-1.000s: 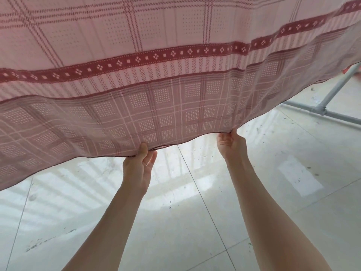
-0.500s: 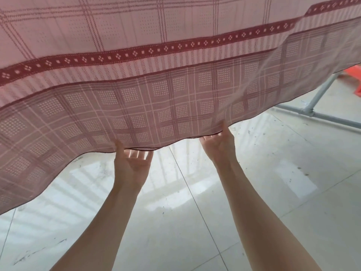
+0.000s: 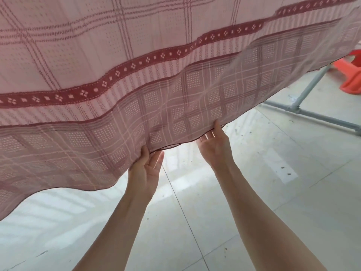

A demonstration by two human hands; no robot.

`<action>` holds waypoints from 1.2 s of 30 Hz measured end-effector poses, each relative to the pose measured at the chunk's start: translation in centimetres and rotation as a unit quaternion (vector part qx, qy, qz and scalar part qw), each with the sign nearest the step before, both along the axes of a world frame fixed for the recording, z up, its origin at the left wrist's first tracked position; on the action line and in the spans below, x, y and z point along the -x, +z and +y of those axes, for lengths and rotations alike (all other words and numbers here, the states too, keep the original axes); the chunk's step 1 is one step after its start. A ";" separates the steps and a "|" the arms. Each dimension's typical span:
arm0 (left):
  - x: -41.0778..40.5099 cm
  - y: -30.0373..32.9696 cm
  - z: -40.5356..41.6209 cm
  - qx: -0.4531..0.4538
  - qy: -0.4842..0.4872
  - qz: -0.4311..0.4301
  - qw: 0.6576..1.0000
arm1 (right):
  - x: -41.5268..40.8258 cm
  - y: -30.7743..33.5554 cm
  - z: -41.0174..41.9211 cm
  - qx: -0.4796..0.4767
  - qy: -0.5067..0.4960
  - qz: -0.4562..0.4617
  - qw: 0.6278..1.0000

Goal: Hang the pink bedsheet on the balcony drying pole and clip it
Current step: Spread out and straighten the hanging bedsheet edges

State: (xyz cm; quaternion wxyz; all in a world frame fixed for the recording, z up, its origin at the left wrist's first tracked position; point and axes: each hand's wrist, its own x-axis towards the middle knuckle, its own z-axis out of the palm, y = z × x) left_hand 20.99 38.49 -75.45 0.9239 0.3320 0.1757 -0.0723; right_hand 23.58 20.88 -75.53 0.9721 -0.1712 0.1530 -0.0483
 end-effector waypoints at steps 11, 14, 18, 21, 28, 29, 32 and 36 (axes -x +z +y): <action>-0.2 2.2 2.4 0.017 0.013 0.084 0.996 | 2.2 4.0 -1.6 0.054 -0.077 0.122 0.988; 0.5 2.7 1.6 0.034 0.013 0.122 0.992 | 3.6 5.4 -2.7 0.075 -0.097 0.139 0.983; 0.6 3.4 -0.3 0.065 0.024 0.147 0.987 | 4.1 6.7 -5.6 0.087 -0.052 0.142 0.985; 0.4 3.4 -3.1 0.097 0.020 0.118 0.988 | 3.2 6.6 -8.2 0.092 -0.028 0.129 0.987; -0.4 3.3 -16.2 0.025 -0.020 0.069 0.997 | 1.3 3.1 -13.2 0.092 0.099 0.087 0.987; -0.6 3.4 -17.9 0.020 -0.007 0.061 0.998 | 0.9 2.7 -13.9 0.082 0.114 0.071 0.988; -1.1 3.3 -21.4 0.023 0.043 0.048 0.998 | -0.9 2.3 -16.1 0.052 0.153 0.018 0.987; -0.9 3.4 -21.9 -0.006 0.094 0.056 0.994 | -3.5 3.0 -18.1 0.007 0.161 -0.010 0.987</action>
